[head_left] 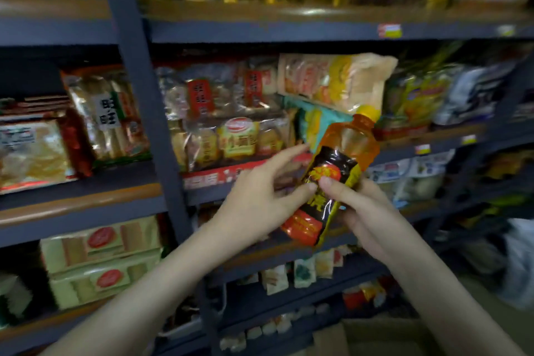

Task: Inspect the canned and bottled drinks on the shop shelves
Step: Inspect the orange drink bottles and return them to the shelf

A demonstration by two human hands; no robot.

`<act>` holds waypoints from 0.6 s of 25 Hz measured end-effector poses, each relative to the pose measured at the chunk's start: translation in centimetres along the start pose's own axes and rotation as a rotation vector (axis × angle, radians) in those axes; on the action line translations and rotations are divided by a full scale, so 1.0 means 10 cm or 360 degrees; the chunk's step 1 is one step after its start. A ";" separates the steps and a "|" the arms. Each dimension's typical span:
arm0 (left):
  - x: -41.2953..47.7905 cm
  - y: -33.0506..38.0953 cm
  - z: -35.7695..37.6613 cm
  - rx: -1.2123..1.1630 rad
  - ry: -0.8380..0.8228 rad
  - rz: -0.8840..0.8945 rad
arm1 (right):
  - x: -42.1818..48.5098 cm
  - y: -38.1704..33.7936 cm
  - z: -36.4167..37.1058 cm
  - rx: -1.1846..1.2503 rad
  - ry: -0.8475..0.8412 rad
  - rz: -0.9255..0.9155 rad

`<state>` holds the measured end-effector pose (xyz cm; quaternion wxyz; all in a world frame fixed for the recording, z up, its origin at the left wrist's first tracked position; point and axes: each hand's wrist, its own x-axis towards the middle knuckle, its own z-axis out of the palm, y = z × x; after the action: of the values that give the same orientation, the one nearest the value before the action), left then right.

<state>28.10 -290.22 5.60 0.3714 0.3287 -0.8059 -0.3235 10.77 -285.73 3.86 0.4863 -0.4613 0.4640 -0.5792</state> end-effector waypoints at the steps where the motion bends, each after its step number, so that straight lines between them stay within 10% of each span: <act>1: 0.21 0.11 0.04 0.0042 0.0015 0.0075 | 0.08 -0.08 -0.18 0.0055 0.0079 -0.0066; 8: 1.78 0.76 0.29 0.0701 0.0413 0.0736 | 0.84 -0.84 -1.12 -0.0018 0.0456 -0.0777; 15: 2.98 0.98 0.62 0.0900 0.0515 0.0817 | 1.44 -1.62 -1.80 -0.0415 0.0847 -0.1378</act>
<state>5.05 -305.80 21.38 0.4568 0.2528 -0.8501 0.0696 -10.67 -296.85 18.42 0.0062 -0.5045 0.4065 -0.7617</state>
